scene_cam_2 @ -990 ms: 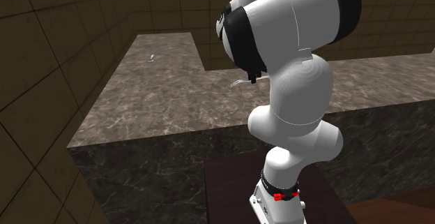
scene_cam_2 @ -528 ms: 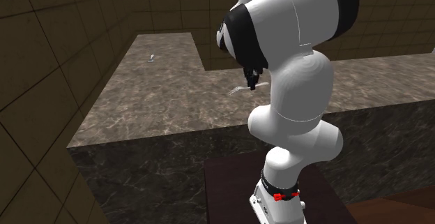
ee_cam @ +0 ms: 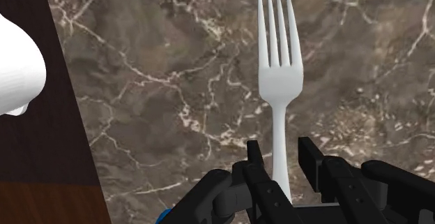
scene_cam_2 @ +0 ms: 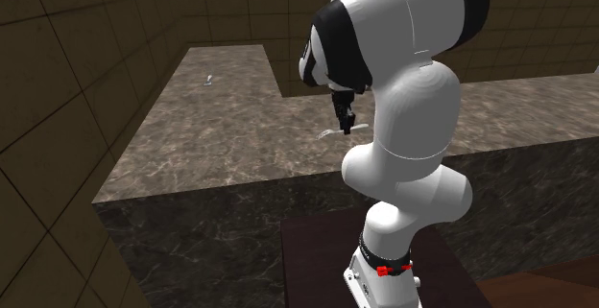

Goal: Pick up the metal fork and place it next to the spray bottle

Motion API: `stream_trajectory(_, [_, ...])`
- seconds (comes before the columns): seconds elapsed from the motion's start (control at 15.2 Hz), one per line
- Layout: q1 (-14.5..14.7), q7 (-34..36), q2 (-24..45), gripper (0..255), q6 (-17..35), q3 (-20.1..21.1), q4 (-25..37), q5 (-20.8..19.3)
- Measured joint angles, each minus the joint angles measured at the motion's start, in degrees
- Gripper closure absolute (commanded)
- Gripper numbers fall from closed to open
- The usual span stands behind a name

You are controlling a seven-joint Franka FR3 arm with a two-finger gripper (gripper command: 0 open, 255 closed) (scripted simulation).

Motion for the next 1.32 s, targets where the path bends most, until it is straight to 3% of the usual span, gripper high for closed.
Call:
stream_trajectory(0.53, [-0.3, 0.37, 0.89, 255, 1.53, 0.58, -0.66, -0.2])
stream_trajectory(0.59, [-0.3, 0.37, 0.9, 0, 1.54, 0.59, -0.66, -0.2])
stream_trajectory(0.99, [-0.3, 0.37, 0.9, 0, 1.55, 0.59, -0.65, -0.21])
stream_trajectory(1.32, [1.09, -0.45, -2.95, 0, -5.95, -1.53, 3.27, 0.55])
